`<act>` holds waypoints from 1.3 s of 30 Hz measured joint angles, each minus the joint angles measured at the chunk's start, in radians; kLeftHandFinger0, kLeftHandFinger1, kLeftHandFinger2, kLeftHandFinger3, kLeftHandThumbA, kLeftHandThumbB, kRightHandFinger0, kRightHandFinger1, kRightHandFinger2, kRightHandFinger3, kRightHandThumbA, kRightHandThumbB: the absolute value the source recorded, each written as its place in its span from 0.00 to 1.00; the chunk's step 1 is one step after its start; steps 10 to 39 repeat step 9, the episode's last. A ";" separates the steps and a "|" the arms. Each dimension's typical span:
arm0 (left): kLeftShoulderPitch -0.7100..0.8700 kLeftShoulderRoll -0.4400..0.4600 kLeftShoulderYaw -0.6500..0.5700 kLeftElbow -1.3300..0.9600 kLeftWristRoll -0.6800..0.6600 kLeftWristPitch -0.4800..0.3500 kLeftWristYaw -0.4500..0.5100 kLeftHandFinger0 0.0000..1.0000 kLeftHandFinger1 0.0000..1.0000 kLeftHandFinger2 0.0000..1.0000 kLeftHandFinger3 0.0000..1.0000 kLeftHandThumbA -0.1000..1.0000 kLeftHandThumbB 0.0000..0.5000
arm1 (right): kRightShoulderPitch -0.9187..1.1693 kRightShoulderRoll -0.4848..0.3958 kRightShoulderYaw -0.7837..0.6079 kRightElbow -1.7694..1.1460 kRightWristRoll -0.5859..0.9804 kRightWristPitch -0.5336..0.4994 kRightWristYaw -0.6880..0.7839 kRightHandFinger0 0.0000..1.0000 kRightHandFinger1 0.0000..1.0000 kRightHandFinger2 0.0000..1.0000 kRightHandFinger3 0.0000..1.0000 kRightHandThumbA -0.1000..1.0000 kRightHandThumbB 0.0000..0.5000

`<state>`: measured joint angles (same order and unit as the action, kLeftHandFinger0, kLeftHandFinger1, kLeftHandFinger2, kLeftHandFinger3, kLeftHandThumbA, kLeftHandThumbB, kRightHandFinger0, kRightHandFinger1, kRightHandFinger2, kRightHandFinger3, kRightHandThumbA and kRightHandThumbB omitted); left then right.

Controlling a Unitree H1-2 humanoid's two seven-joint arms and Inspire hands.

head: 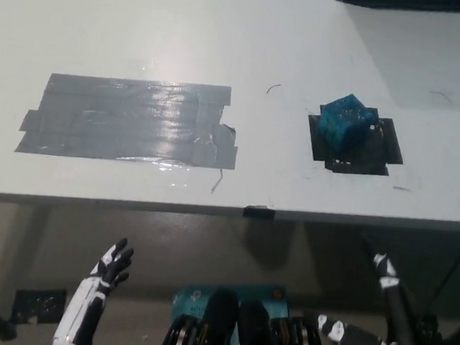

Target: A person hands a rubik's cube to the robot and rhe robot picks it up with its right hand and places it on the black spot on the desk infron tof it

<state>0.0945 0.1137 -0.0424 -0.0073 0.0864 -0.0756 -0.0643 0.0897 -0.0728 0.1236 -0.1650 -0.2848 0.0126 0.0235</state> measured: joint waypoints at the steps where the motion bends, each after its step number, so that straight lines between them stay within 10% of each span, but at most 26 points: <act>1: 0.009 0.000 0.000 0.001 0.006 -0.003 0.002 1.00 1.00 1.00 1.00 1.00 0.30 | 0.003 -0.001 0.000 0.027 0.000 -0.014 -0.003 1.00 1.00 1.00 1.00 1.00 0.42; 39: 0.005 0.001 0.000 0.004 0.016 -0.021 0.003 1.00 1.00 1.00 1.00 1.00 0.28 | -0.023 -0.003 0.010 0.107 0.000 -0.066 -0.009 1.00 1.00 1.00 1.00 1.00 0.47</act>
